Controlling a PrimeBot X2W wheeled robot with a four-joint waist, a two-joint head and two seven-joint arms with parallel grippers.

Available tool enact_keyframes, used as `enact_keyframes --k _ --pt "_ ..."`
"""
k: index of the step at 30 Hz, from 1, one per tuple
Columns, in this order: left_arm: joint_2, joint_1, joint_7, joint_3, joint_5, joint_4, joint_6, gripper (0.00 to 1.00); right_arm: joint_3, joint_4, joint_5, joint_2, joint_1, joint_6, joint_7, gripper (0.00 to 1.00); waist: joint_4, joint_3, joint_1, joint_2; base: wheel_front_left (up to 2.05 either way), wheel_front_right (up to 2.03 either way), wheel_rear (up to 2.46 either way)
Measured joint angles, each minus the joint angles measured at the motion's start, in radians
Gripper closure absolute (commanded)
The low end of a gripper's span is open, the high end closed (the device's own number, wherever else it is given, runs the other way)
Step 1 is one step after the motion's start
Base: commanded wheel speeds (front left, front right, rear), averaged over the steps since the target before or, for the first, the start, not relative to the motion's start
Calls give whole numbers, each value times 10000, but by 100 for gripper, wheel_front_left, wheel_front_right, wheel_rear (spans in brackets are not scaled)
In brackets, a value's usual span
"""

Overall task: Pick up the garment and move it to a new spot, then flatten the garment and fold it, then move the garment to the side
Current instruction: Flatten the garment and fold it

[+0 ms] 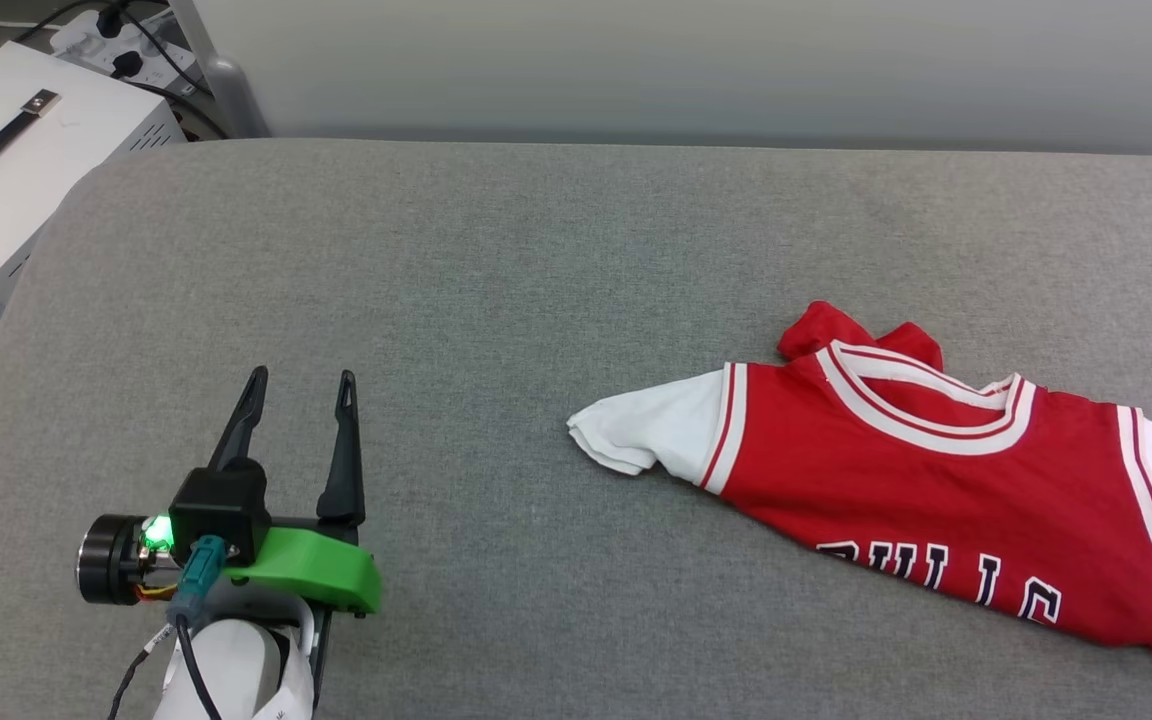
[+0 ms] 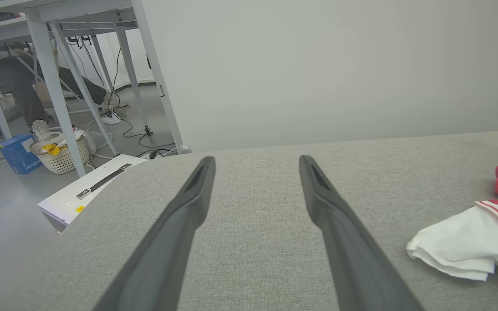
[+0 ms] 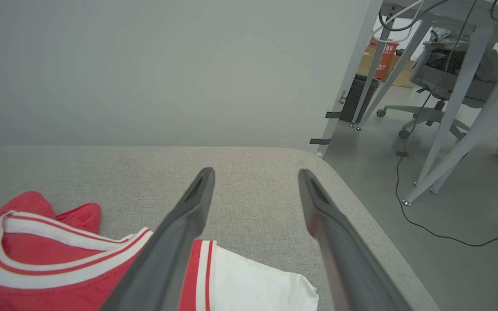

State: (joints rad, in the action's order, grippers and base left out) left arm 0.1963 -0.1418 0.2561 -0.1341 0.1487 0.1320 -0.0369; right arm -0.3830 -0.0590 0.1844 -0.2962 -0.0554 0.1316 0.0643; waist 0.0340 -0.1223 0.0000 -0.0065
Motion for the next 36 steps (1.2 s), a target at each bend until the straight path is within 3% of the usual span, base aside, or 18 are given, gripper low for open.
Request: enact_keyframes --k 6,10,16,25,29,32,36 --pt "171 -328 0 -75 -84 0 481 0 543 1643 -679 907 0 0 566 0 -46 17 0 0 0 0 0" --pt "430 -1383 -23 -313 -58 238 1074 0 1181 2155 -1114 1352 108 0 865 0 -56 -46 0 0 0 0 0" --pt "957 -3706 -1402 -1446 790 539 1613 0 2180 2234 -1526 1526 245 0 1085 0 -200 -222 0 0 0 0 0" --pt "1779 -7891 -5561 -6023 4903 600 1647 0 2819 1835 -1638 1515 91 0 1352 0 -546 -774 0 0 0 0 0" --pt "2073 -9019 -7636 -7904 6439 899 1647 0 3057 1507 -1643 1452 -209 0 1547 0 -777 -1088 0 0 0 0 0" --pt "2401 -9487 -8644 -8995 7279 1137 1647 0 3162 1333 -1653 1432 -407 0 1649 0 -989 -1318 0 0 0 0 0" --pt "2805 -9738 -9185 -10011 7998 1546 1647 0 3149 1177 -1697 1407 -573 0 1743 0 -1244 -1625 1 0 0 0 0"
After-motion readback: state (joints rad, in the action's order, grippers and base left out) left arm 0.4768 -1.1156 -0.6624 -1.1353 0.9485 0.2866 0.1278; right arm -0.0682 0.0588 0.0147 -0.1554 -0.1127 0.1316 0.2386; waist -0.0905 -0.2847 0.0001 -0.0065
